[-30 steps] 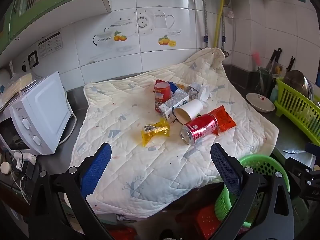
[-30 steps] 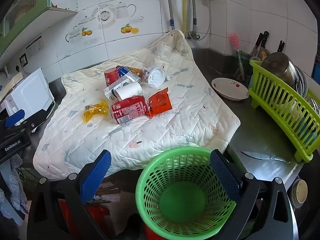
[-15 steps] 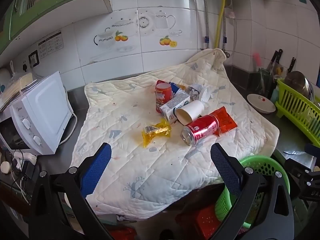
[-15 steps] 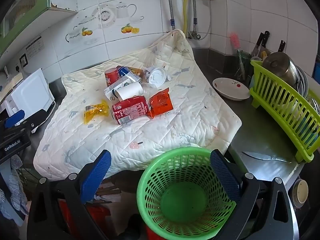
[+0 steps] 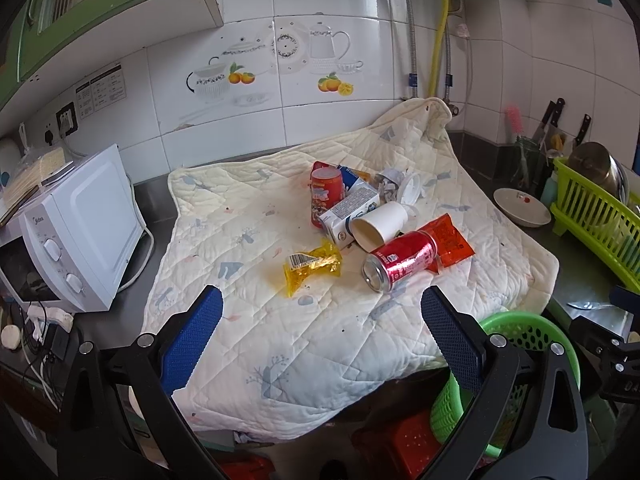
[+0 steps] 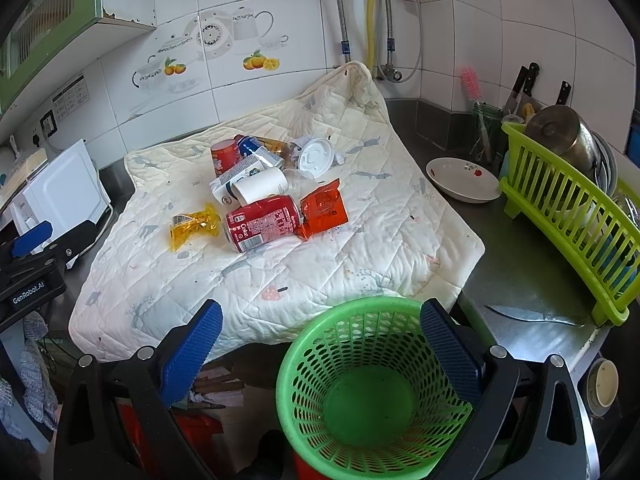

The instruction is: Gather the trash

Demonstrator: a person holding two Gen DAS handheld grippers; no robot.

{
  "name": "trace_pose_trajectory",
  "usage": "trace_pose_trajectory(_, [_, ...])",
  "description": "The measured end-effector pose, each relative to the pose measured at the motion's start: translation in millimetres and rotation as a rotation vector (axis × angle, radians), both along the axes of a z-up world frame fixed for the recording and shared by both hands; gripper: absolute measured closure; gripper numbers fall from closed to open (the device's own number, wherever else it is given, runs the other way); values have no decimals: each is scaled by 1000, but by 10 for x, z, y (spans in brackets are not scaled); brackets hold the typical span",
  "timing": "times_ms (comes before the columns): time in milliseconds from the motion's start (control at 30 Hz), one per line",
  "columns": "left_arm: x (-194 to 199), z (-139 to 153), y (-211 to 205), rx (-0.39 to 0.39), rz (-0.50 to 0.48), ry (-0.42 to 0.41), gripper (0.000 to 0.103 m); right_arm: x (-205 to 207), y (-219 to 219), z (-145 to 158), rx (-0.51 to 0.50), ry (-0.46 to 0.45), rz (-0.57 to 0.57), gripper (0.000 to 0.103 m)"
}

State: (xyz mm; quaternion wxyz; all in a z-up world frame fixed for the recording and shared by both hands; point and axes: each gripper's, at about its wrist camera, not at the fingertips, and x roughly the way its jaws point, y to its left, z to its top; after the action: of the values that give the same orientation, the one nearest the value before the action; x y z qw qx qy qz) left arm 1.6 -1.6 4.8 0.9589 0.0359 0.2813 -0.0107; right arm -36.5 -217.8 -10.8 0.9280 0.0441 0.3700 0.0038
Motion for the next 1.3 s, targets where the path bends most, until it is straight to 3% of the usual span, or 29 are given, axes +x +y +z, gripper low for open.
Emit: trace_pose_trajectory(1300, [198,-100,188,-15,23,23,5,209,109,-109,15,15,42,7])
